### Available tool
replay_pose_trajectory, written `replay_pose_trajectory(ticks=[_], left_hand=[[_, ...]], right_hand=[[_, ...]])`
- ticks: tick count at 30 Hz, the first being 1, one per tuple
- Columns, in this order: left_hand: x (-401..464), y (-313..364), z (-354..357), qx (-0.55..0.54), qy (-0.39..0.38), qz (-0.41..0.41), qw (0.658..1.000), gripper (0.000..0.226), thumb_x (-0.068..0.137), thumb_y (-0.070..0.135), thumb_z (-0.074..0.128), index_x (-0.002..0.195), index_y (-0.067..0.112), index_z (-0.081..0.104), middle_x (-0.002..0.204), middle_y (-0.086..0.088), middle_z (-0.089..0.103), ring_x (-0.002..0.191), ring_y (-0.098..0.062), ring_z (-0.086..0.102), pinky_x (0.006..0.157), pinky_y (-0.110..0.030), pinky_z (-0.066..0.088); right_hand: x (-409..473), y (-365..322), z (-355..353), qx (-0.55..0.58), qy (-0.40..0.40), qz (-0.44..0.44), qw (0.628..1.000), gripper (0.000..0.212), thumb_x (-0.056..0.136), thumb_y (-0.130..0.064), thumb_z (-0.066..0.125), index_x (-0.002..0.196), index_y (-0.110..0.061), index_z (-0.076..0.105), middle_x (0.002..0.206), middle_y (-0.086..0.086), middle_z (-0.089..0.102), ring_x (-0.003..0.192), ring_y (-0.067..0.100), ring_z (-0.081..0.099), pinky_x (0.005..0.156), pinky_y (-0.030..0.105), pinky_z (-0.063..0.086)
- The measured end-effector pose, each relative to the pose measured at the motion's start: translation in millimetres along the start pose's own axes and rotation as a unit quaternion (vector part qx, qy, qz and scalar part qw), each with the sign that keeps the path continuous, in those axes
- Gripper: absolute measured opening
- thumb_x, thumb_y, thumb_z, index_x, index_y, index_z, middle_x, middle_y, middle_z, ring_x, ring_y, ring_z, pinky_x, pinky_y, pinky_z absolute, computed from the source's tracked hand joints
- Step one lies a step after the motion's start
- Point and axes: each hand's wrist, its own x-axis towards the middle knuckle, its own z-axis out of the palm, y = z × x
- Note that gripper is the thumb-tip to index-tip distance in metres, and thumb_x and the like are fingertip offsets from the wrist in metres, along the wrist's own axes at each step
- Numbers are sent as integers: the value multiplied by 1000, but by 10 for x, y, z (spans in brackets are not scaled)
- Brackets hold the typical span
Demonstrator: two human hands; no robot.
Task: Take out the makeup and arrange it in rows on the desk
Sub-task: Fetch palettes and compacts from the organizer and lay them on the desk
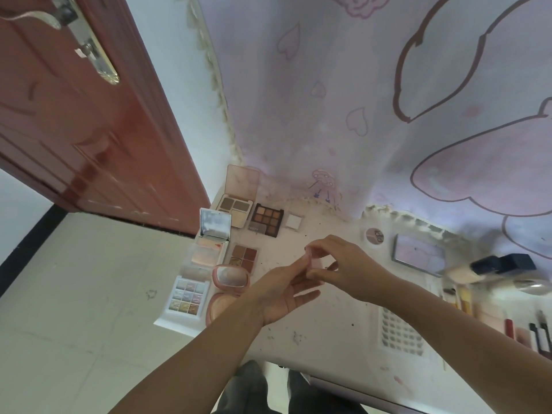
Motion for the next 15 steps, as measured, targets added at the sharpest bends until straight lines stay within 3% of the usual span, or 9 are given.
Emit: replay_pose_trajectory(ticks=[3, 6, 9, 11, 13, 15], left_hand=[[-15, 13, 31, 3, -36, 39, 999, 43, 86, 35, 56, 118, 6, 60, 109, -14, 59, 101, -23, 58, 100, -38, 47], [-30, 39, 95, 9, -68, 58, 996, 38, 93, 30, 51, 120, 6, 60, 113, -17, 56, 104, -27, 55, 95, -36, 49], [-37, 60, 132, 5, -60, 40, 997, 36, 90, 34, 55, 117, 11, 66, 112, -16, 60, 100, -27, 58, 89, -34, 54], [-17, 56, 120, -33, -50, 6, 998, 43, 84, 39, 61, 115, 10, 65, 107, -15, 59, 92, -26, 61, 81, -32, 56], [-7, 53, 113, -54, -46, -20, 997, 47, 79, 47, 63, 109, 9, 65, 101, -14, 58, 87, -24, 60, 77, -34, 56], [3, 48, 112, -54, -51, -33, 997, 51, 79, 51, 63, 110, 11, 63, 98, -12, 58, 89, -23, 59, 80, -36, 55]], right_hand=[[39, 10, -49, -8, 33, 34, 999, 21, 85, -42, 62, 99, -26, 61, 96, -10, 62, 90, 3, 58, 81, 19, 49], [45, 5, -122, -17, 27, 56, 998, 28, 86, -47, 57, 102, -24, 63, 94, -8, 64, 87, 6, 60, 79, 22, 51], [19, -22, -218, -100, -48, 49, 993, 41, 91, -47, 50, 124, -24, 56, 110, -5, 60, 99, 9, 56, 75, 9, 37], [-14, -15, -284, -110, -82, 42, 990, 55, 90, -51, 51, 138, -24, 44, 120, -7, 52, 107, 6, 49, 81, 11, 33], [-64, -18, -320, -80, -77, 10, 994, 59, 88, -49, 56, 141, -28, 39, 131, -14, 43, 115, -1, 41, 92, 11, 30], [-100, -39, -312, -62, -77, -32, 995, 48, 85, -44, 62, 129, -32, 46, 134, -20, 39, 120, -3, 39, 99, 14, 32]])
